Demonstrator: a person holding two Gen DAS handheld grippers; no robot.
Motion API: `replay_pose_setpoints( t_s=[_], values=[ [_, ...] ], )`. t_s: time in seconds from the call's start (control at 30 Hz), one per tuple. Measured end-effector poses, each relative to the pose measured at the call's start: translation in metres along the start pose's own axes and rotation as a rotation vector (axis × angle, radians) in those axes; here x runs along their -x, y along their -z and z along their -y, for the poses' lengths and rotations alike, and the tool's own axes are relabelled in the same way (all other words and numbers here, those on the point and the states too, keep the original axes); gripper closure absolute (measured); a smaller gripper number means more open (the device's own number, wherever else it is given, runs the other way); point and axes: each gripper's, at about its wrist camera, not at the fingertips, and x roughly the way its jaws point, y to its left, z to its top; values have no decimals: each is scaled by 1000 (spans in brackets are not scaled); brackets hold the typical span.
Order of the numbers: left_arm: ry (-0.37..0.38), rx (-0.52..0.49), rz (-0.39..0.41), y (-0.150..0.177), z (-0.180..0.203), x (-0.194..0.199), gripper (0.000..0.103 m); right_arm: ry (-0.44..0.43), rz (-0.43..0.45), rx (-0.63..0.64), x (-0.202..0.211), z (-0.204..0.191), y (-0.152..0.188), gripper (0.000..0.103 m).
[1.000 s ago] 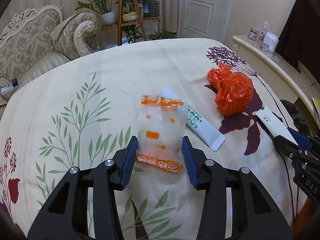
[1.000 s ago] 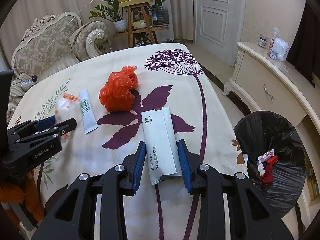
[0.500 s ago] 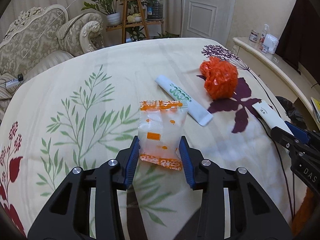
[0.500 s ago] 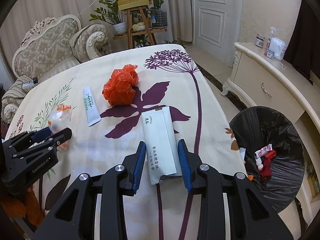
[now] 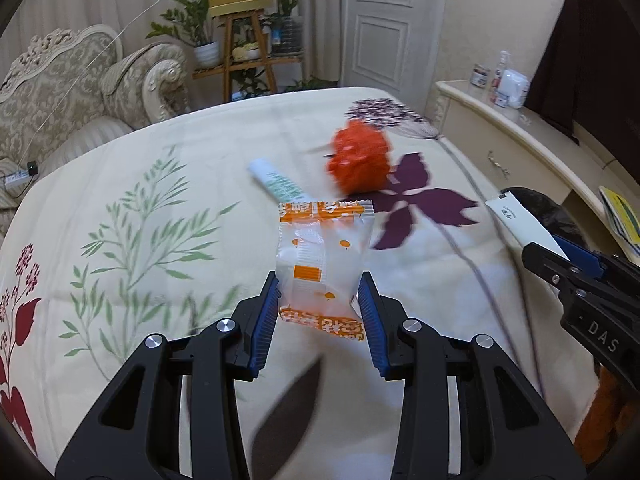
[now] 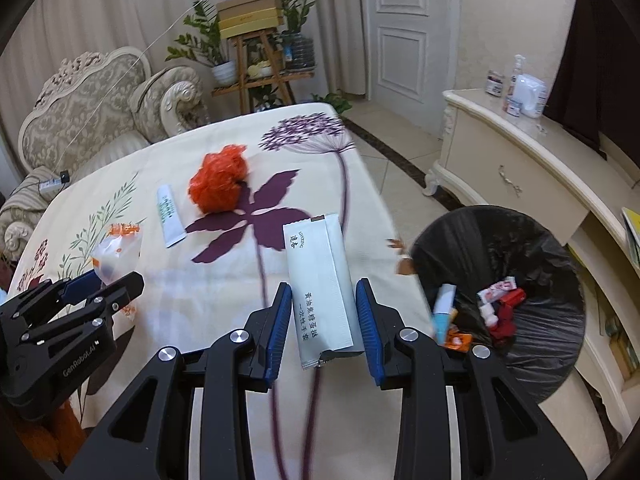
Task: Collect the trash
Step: 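Carry both over the bin, open right tool while left tool releases the bag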
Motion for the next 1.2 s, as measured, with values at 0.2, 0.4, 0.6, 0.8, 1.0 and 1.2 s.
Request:
replay_pose_setpoints(
  t_s=[0.2,0.4,0.6,0.8,1.0,1.2],
  values=[
    [46,-34,13,-7,34,1,64,55,25,-43,13,34,0,69],
    [88,-82,24,-14,70,-3,64,117,39,-95,21,73,2,69],
    [118,-127,27,-21,107,-11,64,163,47,-147,26,107,4,69],
    [138,-172,28,-28,144,-21,64,194,52,-189,27,135,5,69],
    [150,-214,21,-34,181,-35,64,218,48,-228,20,161,5,69],
    [150,-240,13,-40,208,-49,64,232,42,-258,12,181,3,69]
  ],
)
